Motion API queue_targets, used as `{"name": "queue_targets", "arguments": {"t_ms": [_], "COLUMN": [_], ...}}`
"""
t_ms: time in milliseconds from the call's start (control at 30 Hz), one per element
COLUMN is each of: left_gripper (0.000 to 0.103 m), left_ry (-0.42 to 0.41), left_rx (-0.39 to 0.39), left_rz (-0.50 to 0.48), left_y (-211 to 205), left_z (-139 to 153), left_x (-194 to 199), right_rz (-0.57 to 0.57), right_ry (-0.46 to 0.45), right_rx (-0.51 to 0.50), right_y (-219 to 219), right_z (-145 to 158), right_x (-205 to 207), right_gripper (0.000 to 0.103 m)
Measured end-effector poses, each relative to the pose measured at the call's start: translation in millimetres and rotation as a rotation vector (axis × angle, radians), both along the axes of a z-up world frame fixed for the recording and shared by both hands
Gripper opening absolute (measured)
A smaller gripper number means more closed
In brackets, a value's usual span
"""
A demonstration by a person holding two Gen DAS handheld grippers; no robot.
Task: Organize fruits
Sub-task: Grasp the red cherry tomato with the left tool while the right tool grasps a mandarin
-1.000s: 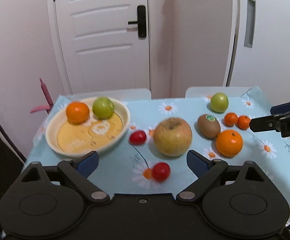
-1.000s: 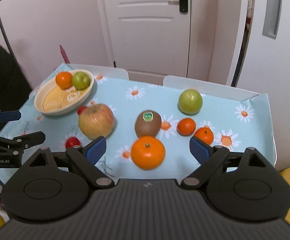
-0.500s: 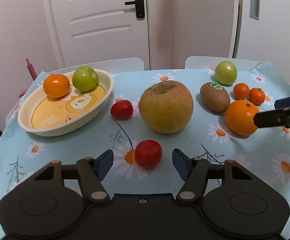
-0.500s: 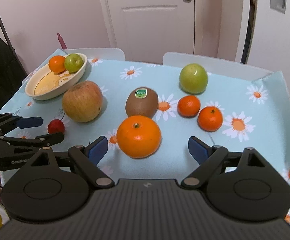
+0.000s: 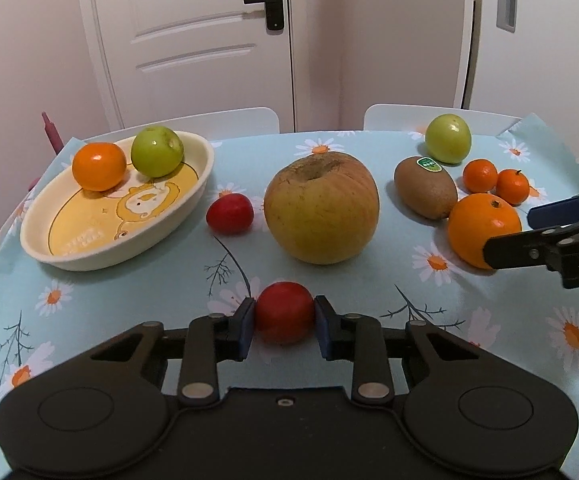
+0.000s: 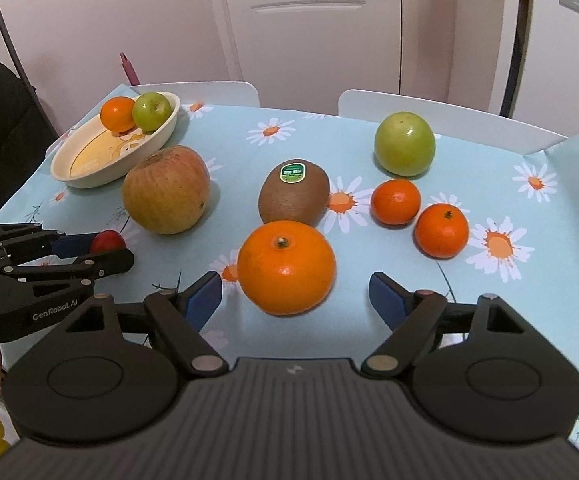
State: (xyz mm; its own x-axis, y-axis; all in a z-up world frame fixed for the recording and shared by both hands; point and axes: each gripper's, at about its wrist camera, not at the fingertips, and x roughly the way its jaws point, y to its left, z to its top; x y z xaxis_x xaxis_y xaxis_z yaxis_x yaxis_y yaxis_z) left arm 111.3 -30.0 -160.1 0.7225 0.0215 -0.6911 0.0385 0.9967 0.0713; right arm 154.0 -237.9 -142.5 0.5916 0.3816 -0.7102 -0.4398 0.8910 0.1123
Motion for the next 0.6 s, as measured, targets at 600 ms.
{"name": "queue_targets", "arguments": {"t_ms": [600], "left_gripper": [0.034], "left_ry": [0.003], "left_rx": [-0.013], "left_rz": [0.018], "left_y": [7.6], "left_z": [4.3], "left_x": [-15.1], "right_rz": [-0.002], "right_ry": [-0.024], "right_rx": [-0.032], "right_y": [18.9], "right_z": [-8.9], "right_x": [10.4], "right_gripper": [0.082]}}
